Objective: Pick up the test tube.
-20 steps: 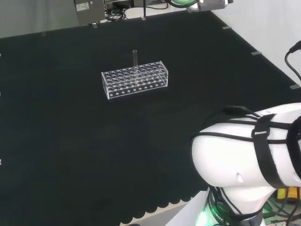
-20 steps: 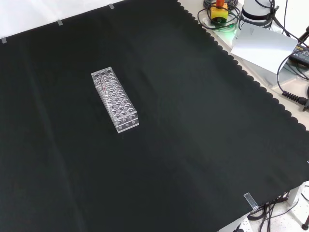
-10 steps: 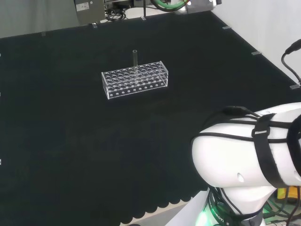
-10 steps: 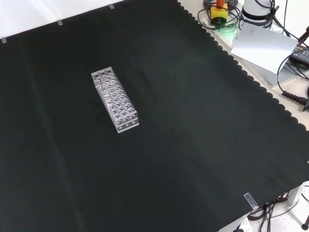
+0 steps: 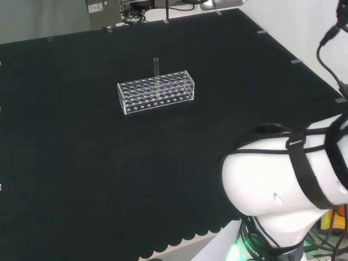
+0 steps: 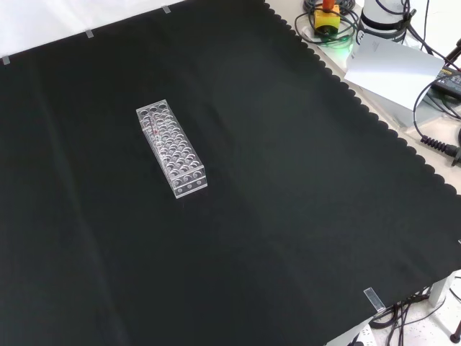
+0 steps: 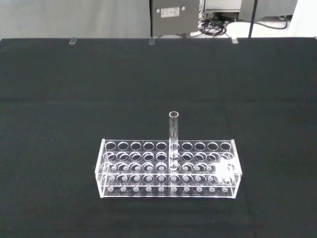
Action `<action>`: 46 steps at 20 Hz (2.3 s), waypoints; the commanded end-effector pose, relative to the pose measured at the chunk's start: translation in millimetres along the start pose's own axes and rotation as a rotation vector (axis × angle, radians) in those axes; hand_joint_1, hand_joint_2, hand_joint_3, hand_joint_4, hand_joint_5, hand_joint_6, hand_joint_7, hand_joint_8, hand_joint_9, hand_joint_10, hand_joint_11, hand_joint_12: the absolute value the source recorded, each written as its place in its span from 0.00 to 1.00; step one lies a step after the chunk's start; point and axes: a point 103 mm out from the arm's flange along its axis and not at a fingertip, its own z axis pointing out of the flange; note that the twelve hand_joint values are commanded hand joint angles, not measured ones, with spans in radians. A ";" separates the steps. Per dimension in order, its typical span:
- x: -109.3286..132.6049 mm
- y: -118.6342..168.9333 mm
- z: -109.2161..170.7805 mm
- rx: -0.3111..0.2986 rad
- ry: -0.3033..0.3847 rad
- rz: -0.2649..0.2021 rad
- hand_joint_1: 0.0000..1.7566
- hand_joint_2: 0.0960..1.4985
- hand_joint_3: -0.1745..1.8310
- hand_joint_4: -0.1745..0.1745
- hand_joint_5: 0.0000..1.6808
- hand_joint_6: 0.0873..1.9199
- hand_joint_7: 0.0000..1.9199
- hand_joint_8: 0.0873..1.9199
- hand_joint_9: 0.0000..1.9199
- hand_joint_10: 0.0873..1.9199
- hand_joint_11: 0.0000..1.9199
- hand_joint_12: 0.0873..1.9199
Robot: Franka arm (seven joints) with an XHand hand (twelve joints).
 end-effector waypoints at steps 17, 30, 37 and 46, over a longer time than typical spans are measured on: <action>-0.8 156.2 90.0 0.155 -0.047 -0.068 0.30 0.58 0.19 0.28 0.15 0.00 0.15 0.43 0.12 0.47 0.00 0.84; -32.2 196.9 164.3 0.304 -0.025 -0.030 0.32 0.58 0.21 0.21 0.22 0.00 0.30 0.43 0.36 0.40 0.22 0.73; -40.3 217.3 198.2 0.369 -0.057 -0.018 0.35 0.58 0.21 0.20 0.27 0.00 0.33 0.42 0.37 0.39 0.22 0.74; -33.8 235.1 233.4 0.434 -0.048 -0.031 0.40 0.56 0.23 0.20 0.31 0.03 0.40 0.39 0.40 0.36 0.22 0.73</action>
